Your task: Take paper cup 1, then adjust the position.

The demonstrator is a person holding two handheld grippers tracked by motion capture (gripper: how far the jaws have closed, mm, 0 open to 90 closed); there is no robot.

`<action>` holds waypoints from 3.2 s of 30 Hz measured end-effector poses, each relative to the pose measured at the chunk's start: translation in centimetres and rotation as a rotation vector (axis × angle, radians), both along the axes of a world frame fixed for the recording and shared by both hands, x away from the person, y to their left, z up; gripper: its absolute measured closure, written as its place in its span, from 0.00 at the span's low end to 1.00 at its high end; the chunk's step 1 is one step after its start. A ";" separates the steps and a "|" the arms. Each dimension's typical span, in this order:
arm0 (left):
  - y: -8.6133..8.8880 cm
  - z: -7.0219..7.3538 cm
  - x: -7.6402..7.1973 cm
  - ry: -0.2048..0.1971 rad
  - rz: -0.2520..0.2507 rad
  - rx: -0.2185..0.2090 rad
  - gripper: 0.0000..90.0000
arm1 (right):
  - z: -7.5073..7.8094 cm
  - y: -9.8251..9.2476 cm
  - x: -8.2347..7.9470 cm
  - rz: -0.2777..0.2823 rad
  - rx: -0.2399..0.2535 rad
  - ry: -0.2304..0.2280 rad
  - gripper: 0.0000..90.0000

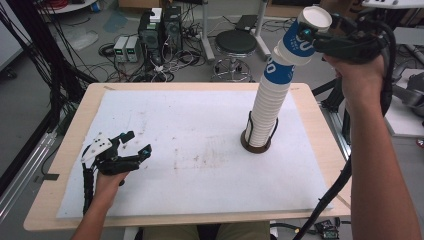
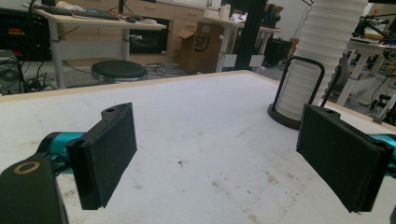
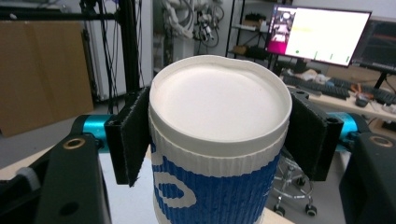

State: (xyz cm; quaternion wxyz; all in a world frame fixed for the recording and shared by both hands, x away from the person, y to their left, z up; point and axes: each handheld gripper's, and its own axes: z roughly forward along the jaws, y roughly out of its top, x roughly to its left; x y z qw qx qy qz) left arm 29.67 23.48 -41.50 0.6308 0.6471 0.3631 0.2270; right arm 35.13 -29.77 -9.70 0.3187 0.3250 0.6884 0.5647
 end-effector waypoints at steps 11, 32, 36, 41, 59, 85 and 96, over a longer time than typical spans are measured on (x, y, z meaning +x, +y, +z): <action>-0.2 0.0 0.0 -0.002 -0.011 0.000 0.13 | -1.0 -1.5 -3.9 0.031 0.007 -0.047 0.33; -0.9 -0.2 -0.1 -0.011 -0.067 0.004 0.13 | -12.2 -2.6 -9.0 0.181 -0.019 0.048 0.33; -1.1 -0.2 -0.1 -0.010 -0.080 0.014 0.13 | -14.8 -2.3 -8.7 0.186 -0.032 0.085 0.33; -1.2 -0.2 -0.2 -0.008 -0.087 0.001 0.13 | -18.8 -1.5 -8.1 0.207 -0.055 0.138 0.33; -1.3 -0.2 -0.4 -0.025 -0.111 0.002 0.13 | -22.5 2.6 -6.9 0.281 -0.088 0.142 0.34; -3.6 0.6 -1.0 -0.067 -0.212 -0.009 0.13 | -24.0 6.5 -6.0 0.375 -0.088 0.158 0.33; -6.3 1.5 -1.4 -0.084 -0.338 0.008 0.13 | -24.3 8.4 -5.8 0.440 -0.083 0.164 0.33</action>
